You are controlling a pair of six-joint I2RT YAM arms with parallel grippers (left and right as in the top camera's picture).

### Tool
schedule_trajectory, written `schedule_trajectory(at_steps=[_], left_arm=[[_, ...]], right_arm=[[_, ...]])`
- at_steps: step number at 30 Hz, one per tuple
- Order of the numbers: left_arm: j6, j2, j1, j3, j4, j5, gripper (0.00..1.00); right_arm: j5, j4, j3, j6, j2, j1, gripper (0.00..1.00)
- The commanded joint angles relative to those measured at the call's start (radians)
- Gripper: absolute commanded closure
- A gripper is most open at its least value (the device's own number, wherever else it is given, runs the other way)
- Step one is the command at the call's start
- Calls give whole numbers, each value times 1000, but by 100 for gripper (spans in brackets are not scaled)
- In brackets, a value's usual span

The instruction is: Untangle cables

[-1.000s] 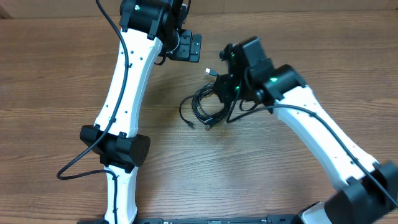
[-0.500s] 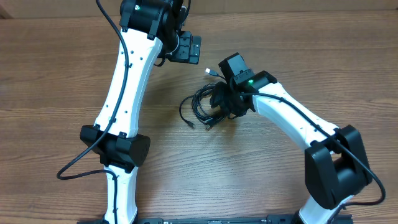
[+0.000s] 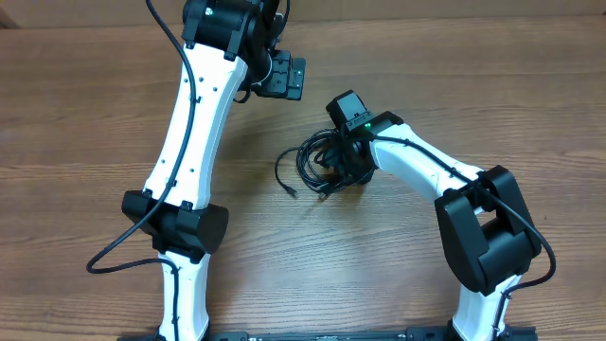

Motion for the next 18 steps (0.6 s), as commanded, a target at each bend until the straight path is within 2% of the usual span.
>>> schedule_trajectory(at_steps=[1,2,4,5,7,8,9,12,13,15,16,18], left_arm=[[19,-13,-1,2,0,3,0],[19,-13,-1,2,0,3,0],[19,-13,-1,2,0,3,0],[19,-13,-1,2,0,3,0],[19,-13,-1,2,0,4,0],[19,-13,-1,2,0,4,0],[19,-13,-1,2,0,4,0],[19,-13,-1,2,0,4,0],[19,-13,-1,1,0,3,0],[20,-13,-1,0,0,3,0],[20,-13,-1,-4,2,3,1],[20,-13,-1,-9,2,3,0]], right_arm=[[23,6,-3,-2,9,-8,27],[23,6,-3,-2,9,-9,5],[23,5,-3,-11,9,-9,0],[23,6,-3,-27,10,-9,2],[24,6,-3,-35,10,-9,39],[23,6,-3,-35,10,-9,52],[23,6,-3,-35,10,-9,57],[14,16,-2,-36,10,-9,60],[-2,16,3,-37,10,-9,57],[-57,15,24,-74,9,-13,27],[-90,13,43,-101,9,-16,21],[-107,-9,78,-110,9,-22,18]])
